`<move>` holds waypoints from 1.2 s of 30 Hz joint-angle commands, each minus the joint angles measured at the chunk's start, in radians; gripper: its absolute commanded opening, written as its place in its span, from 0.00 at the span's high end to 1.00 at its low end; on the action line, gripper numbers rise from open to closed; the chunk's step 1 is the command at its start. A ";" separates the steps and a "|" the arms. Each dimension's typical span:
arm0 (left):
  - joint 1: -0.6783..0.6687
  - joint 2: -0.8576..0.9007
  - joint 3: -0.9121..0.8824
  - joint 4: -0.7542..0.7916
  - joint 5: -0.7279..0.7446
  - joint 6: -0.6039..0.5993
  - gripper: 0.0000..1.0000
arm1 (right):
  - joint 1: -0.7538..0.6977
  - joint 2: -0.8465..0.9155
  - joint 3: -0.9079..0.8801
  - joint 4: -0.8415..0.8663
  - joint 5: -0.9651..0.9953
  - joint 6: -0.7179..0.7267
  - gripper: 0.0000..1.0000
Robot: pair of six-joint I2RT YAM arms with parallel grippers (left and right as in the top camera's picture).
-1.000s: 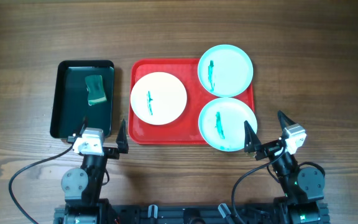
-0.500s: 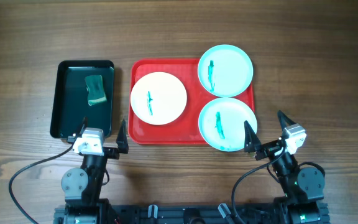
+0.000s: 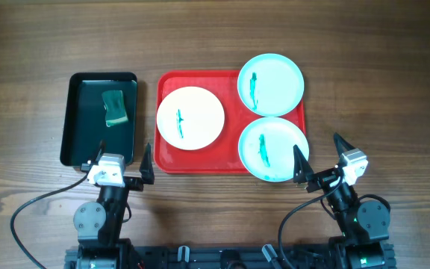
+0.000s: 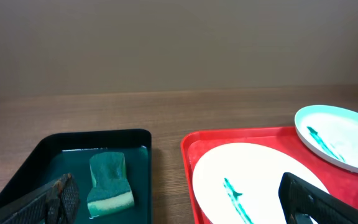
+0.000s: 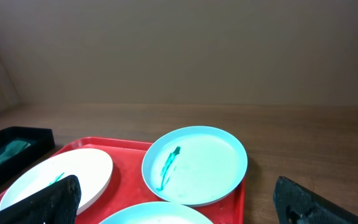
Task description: Clean dirty plates on tray and stack at the side
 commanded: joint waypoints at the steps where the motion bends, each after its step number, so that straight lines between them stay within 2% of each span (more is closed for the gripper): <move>1: 0.008 -0.009 -0.007 0.000 0.011 -0.010 0.00 | -0.003 -0.009 -0.001 0.006 -0.016 0.014 0.00; 36: 0.008 -0.009 -0.007 0.000 0.011 -0.010 0.00 | -0.003 -0.009 -0.001 0.005 0.019 0.012 0.00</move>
